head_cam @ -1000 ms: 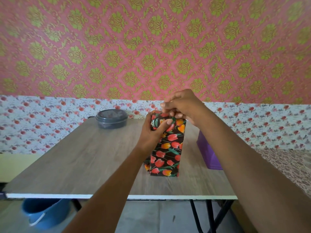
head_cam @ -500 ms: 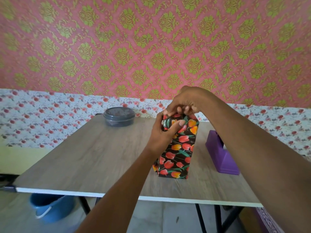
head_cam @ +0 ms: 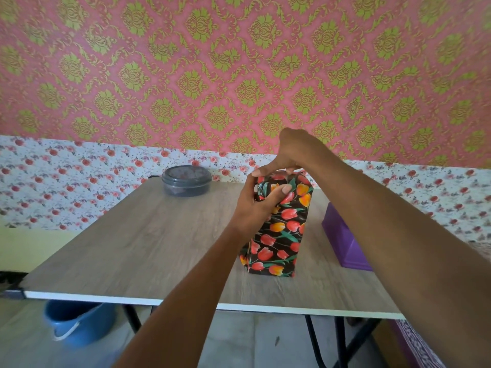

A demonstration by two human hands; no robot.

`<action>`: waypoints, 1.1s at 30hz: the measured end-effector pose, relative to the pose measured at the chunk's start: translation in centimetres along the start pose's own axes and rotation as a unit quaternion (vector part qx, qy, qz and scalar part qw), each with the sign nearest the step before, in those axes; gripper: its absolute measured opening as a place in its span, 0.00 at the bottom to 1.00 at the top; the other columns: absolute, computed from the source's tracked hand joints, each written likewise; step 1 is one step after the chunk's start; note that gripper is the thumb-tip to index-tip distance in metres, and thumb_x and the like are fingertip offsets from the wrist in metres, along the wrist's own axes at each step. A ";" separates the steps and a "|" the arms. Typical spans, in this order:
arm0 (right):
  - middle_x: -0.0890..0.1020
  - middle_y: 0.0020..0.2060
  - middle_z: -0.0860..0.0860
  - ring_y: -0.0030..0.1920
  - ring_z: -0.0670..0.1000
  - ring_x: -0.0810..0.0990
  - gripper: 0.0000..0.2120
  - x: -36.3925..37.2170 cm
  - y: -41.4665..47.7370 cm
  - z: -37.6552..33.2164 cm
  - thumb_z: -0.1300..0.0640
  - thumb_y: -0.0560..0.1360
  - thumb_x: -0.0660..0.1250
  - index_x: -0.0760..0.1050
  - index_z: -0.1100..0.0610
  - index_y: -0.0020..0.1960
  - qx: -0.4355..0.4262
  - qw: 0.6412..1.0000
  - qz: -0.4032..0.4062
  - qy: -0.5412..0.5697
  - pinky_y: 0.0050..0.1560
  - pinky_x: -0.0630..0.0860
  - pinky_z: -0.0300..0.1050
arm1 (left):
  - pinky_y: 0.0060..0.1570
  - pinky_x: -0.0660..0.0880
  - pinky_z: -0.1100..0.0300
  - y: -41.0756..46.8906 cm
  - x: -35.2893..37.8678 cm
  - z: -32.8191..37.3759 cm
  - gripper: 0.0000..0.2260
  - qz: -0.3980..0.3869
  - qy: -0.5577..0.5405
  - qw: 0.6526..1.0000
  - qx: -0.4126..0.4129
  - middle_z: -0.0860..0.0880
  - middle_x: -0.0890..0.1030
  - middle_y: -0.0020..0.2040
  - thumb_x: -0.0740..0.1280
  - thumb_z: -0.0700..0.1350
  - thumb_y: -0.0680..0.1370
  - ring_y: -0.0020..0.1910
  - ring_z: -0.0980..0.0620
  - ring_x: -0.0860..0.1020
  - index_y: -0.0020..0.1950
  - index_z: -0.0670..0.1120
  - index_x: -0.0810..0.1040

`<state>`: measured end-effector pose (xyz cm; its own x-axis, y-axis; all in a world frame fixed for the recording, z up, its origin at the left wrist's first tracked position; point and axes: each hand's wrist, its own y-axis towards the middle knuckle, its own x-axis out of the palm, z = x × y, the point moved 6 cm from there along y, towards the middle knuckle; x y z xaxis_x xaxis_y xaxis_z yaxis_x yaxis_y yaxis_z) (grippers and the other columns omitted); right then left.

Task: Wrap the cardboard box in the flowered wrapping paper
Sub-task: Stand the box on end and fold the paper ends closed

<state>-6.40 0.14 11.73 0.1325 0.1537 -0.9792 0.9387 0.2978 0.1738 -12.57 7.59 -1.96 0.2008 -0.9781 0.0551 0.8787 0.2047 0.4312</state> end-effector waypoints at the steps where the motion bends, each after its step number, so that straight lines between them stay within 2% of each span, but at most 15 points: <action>1: 0.82 0.44 0.56 0.44 0.59 0.82 0.58 0.4 -0.1 0.7 0.23 0.52 0.75 0.70 0.66 0.64 0.003 1.000 -0.017 0.000 0.40 0.75 0.49 | 0.51 0.83 0.59 -0.1 0.0 0.0 0.29 0.002 0.000 1.000 0.001 0.57 0.83 0.58 0.75 0.66 0.70 0.55 0.57 0.84 0.68 0.62 0.71; 3: 0.82 0.53 0.58 0.48 0.60 0.82 0.53 1.1 -0.1 1.9 0.27 0.58 0.75 0.72 0.66 0.66 -0.015 0.999 -0.038 0.034 0.39 0.74 0.47 | 0.47 0.81 0.64 -0.2 0.0 0.0 0.28 0.009 0.001 1.000 0.001 0.57 0.83 0.56 0.75 0.65 0.70 0.53 0.58 0.84 0.67 0.61 0.72; 6: 0.81 0.44 0.49 0.42 0.50 0.78 0.22 0.9 -0.5 2.2 0.44 0.64 0.83 0.81 0.58 0.47 -0.122 0.976 -0.002 0.182 0.39 0.73 0.44 | 0.44 0.80 0.67 -0.2 0.0 -0.1 0.27 0.008 -0.008 1.000 -0.002 0.60 0.84 0.54 0.75 0.64 0.71 0.52 0.59 0.84 0.66 0.60 0.72; 9: 0.79 0.47 0.40 0.47 0.37 0.76 0.08 0.5 -2.3 1.6 0.58 0.70 0.81 0.86 0.49 0.46 -0.250 0.940 0.020 0.232 0.45 0.72 0.39 | 0.46 0.81 0.65 -0.3 0.0 -0.1 0.28 0.008 -0.012 1.000 -0.008 0.60 0.83 0.56 0.75 0.67 0.69 0.53 0.59 0.84 0.66 0.64 0.71; 11: 0.75 0.53 0.37 0.55 0.37 0.73 0.12 1.3 -3.1 1.0 0.61 0.78 0.73 0.87 0.44 0.51 -0.288 0.932 -0.015 0.220 0.50 0.69 0.30 | 0.47 0.81 0.66 -0.3 0.0 -0.1 0.29 0.010 -0.015 1.000 0.000 0.59 0.83 0.58 0.75 0.66 0.69 0.55 0.59 0.83 0.67 0.65 0.70; 12: 0.74 0.56 0.39 0.58 0.40 0.72 0.14 1.9 -3.2 0.9 0.62 0.81 0.69 0.86 0.43 0.52 -0.291 0.932 -0.039 0.211 0.56 0.67 0.30 | 0.47 0.80 0.66 -0.3 0.0 -0.1 0.29 0.009 -0.018 1.000 0.004 0.59 0.83 0.58 0.76 0.65 0.70 0.56 0.59 0.83 0.68 0.64 0.70; 14: 0.70 0.62 0.45 0.62 0.50 0.67 0.19 3.0 -3.0 0.8 0.62 0.85 0.61 0.84 0.41 0.52 -0.272 0.944 -0.066 0.174 0.66 0.64 0.46 | 0.47 0.80 0.68 -0.3 0.0 0.0 0.31 0.004 -0.020 1.000 0.007 0.58 0.82 0.59 0.76 0.64 0.71 0.56 0.59 0.83 0.70 0.62 0.70; 16: 0.66 0.66 0.48 0.64 0.56 0.62 0.24 3.2 -2.9 0.6 0.64 0.85 0.57 0.81 0.37 0.48 -0.252 0.956 -0.074 0.132 0.66 0.64 0.57 | 0.48 0.80 0.67 -0.3 0.0 0.1 0.29 -0.001 -0.019 1.000 0.008 0.59 0.82 0.60 0.75 0.64 0.71 0.57 0.60 0.82 0.69 0.64 0.70; 20: 0.64 0.70 0.45 0.67 0.56 0.60 0.27 3.0 -3.3 0.1 0.64 0.85 0.55 0.77 0.31 0.51 -0.264 0.956 -0.104 0.074 0.67 0.69 0.57 | 0.59 0.80 0.57 -0.2 0.0 0.2 0.25 -0.014 -0.015 1.000 0.010 0.57 0.82 0.62 0.75 0.62 0.73 0.61 0.55 0.81 0.67 0.65 0.70; 22: 0.68 0.70 0.47 0.69 0.55 0.63 0.21 2.4 -3.5 0.6 0.60 0.86 0.57 0.77 0.34 0.60 -0.289 0.948 -0.067 0.118 0.69 0.67 0.57 | 0.50 0.81 0.62 -0.1 -0.2 0.3 0.25 -0.016 -0.019 1.000 0.001 0.59 0.83 0.57 0.76 0.61 0.72 0.57 0.57 0.83 0.66 0.64 0.71; 24: 0.76 0.64 0.48 0.67 0.51 0.73 0.17 1.5 -4.1 2.1 0.62 0.86 0.58 0.78 0.44 0.64 -0.297 0.925 -0.002 0.238 0.68 0.71 0.56 | 0.45 0.81 0.66 -0.2 -0.7 0.5 0.29 -0.013 -0.017 1.000 -0.011 0.57 0.83 0.56 0.77 0.63 0.70 0.52 0.59 0.84 0.67 0.60 0.71; 27: 0.85 0.53 0.52 0.58 0.49 0.82 0.17 0.9 -5.2 5.3 0.74 0.78 0.60 0.82 0.59 0.55 -0.278 0.886 0.057 0.366 0.64 0.78 0.55 | 0.49 0.81 0.64 -0.3 -1.1 0.8 0.30 -0.037 -0.003 0.999 -0.026 0.57 0.79 0.60 0.74 0.67 0.69 0.51 0.62 0.83 0.67 0.62 0.68; 29: 0.86 0.53 0.55 0.60 0.50 0.82 0.18 1.7 -6.1 6.7 0.75 0.69 0.63 0.84 0.62 0.52 -0.281 0.869 0.036 0.406 0.62 0.80 0.49 | 0.58 0.78 0.60 -0.5 -1.3 1.5 0.31 -0.052 0.015 0.998 -0.019 0.55 0.75 0.67 0.69 0.68 0.71 0.60 0.59 0.79 0.71 0.61 0.66; 31: 0.85 0.59 0.52 0.66 0.46 0.79 0.24 2.5 -6.9 7.6 0.69 0.63 0.62 0.84 0.60 0.56 -0.290 0.870 0.010 0.398 0.61 0.75 0.35 | 0.66 0.71 0.52 -0.9 -2.2 2.7 0.35 -0.029 0.055 0.997 0.038 0.53 0.68 0.74 0.66 0.67 0.72 0.70 0.52 0.71 0.76 0.57 0.63; 33: 0.81 0.65 0.47 0.70 0.43 0.74 0.28 3.4 -7.2 8.2 0.70 0.66 0.66 0.81 0.54 0.64 -0.299 0.888 -0.017 0.349 0.61 0.68 0.25 | 0.67 0.68 0.53 -1.6 -3.2 4.4 0.35 -0.040 0.130 0.983 0.126 0.58 0.65 0.75 0.69 0.65 0.72 0.74 0.55 0.66 0.77 0.58 0.63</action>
<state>-10.09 -9.18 6.26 -0.3179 0.6199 -0.7175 0.5741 0.7280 0.3746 -16.51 10.18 1.10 0.2685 -0.9410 -0.2058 0.7681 0.0802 0.6353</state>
